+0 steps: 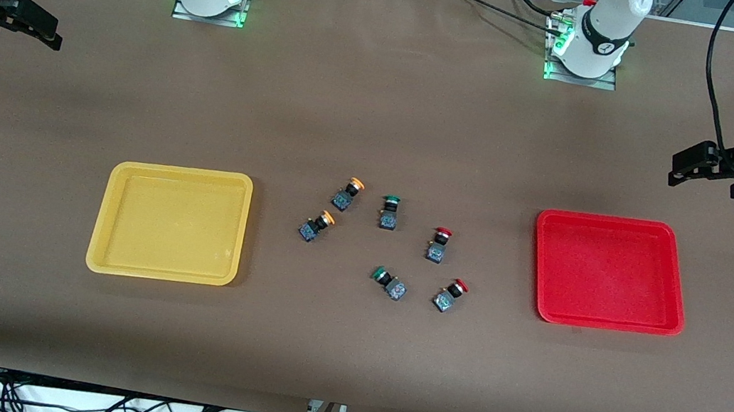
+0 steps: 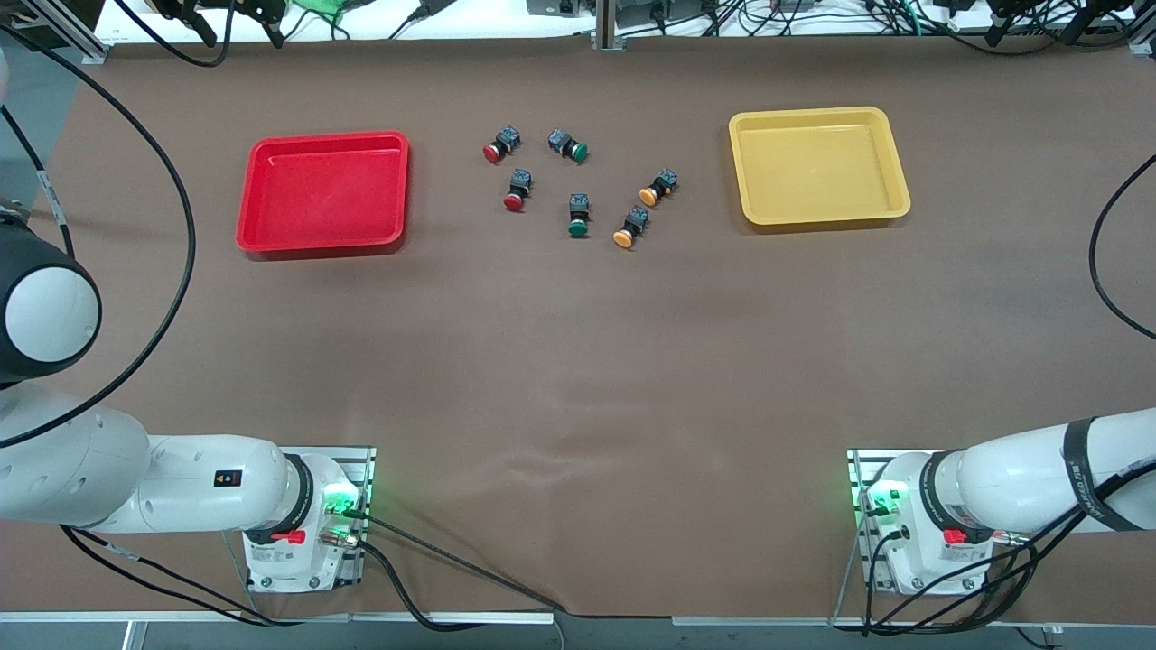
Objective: Place red and yellow buttons in trays
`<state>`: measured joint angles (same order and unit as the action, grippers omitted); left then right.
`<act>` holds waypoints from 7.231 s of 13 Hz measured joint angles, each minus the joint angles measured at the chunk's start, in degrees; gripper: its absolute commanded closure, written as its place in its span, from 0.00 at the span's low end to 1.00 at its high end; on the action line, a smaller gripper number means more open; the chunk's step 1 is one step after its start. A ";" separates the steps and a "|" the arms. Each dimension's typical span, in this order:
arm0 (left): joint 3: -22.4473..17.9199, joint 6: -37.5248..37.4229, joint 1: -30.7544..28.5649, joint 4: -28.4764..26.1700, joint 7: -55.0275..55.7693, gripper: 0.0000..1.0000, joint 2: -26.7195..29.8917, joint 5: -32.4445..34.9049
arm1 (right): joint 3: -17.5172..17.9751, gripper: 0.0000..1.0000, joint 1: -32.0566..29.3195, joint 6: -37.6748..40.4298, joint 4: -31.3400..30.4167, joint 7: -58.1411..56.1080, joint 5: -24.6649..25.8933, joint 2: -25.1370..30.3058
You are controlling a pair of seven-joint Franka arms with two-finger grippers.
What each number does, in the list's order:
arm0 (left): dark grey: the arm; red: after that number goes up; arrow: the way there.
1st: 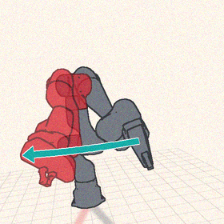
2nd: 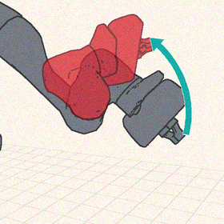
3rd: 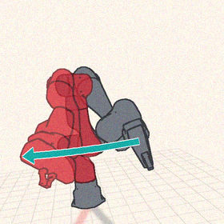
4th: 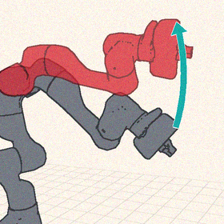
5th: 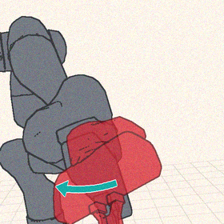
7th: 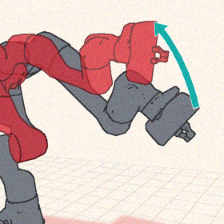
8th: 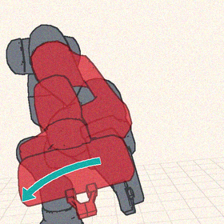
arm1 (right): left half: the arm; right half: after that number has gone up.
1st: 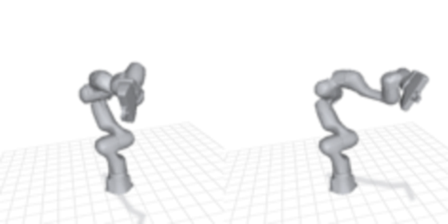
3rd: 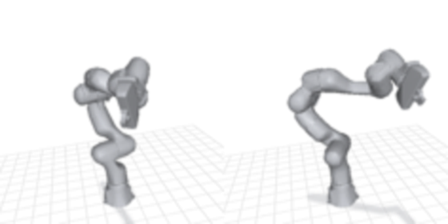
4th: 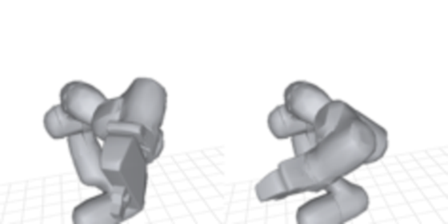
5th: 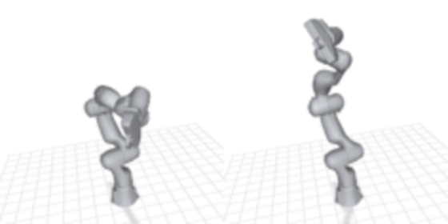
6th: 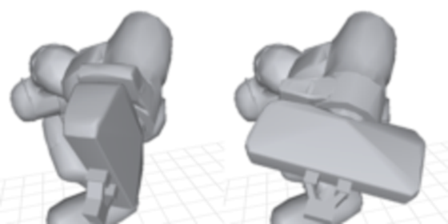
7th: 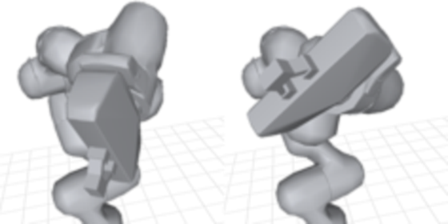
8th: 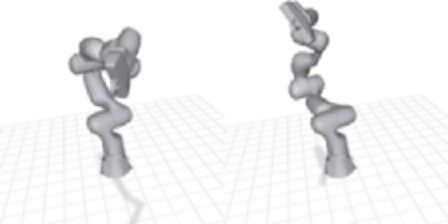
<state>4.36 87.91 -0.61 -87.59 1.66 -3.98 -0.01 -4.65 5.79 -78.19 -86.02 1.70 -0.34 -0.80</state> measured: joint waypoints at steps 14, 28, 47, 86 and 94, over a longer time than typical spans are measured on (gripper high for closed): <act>-2.35 2.29 6.31 -3.27 -0.04 0.00 -4.13 -0.17 | 1.51 0.00 4.55 -19.15 -0.57 12.38 0.29 -21.15; 0.32 49.85 20.84 12.40 -6.68 0.00 -49.20 4.06 | 2.14 0.00 26.86 -60.04 -0.15 67.89 -4.18 -44.41; -0.97 12.97 10.34 11.46 -19.11 1.00 -36.25 6.23 | -0.80 1.00 4.07 -33.19 -0.30 12.30 -4.40 -39.61; 7.73 27.81 -6.10 -6.36 -26.14 0.91 -29.47 16.15 | -0.39 0.00 11.15 -33.43 4.09 18.38 -10.46 -44.09; 9.17 30.95 -12.11 -9.06 -32.67 0.00 -30.35 16.25 | -4.30 0.00 9.85 -22.95 9.01 9.06 -9.95 -37.14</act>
<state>13.53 118.86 -12.72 -96.65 -31.01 -34.33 16.24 -8.95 15.64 -101.14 -77.01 10.76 -10.28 -37.94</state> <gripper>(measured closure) 0.220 0.000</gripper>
